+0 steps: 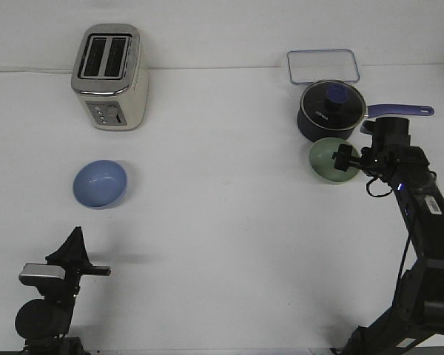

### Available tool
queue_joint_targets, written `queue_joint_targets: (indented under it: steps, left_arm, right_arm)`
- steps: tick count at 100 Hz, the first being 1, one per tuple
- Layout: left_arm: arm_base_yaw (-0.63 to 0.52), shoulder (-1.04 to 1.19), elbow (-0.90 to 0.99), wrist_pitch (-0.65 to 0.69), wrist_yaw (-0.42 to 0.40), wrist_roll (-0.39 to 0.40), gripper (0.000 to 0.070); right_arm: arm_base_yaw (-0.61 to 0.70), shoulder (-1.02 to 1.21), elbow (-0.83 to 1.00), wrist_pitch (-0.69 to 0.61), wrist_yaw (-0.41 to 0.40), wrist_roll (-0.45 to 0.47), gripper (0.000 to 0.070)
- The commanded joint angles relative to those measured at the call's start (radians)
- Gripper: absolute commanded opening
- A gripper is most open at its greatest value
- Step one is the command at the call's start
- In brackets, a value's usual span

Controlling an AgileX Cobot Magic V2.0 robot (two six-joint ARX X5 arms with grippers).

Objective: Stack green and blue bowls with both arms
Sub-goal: 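Reach the right gripper to the pale green bowl's rim and grasp it, then lift the green bowl with the right gripper and carry it toward the table center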

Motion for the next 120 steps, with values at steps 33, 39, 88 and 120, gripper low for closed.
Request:
queue_joint_targets:
  steps: [33, 39, 88, 120]
  left_arm:
    - [0.000, -0.001, -0.019, 0.011, 0.005, -0.007, 0.0014]
    - [0.000, -0.001, -0.019, 0.011, 0.005, -0.007, 0.0014]
    - [0.000, -0.001, -0.019, 0.011, 0.005, -0.007, 0.0014]
    - [0.000, -0.001, -0.019, 0.011, 0.005, -0.007, 0.0015]
  right_arm:
    - [-0.002, 0.137, 0.024, 0.053, -0.065, -0.037, 0.0396]
    - [-0.002, 0.143, 0.024, 0.048, -0.064, -0.037, 0.0252]
    - [-0.011, -0.010, 0.031, 0.032, -0.153, -0.043, 0.0000]
    - [-0.002, -0.297, 0.031, -0.095, -0.306, -0.044, 0.0000]
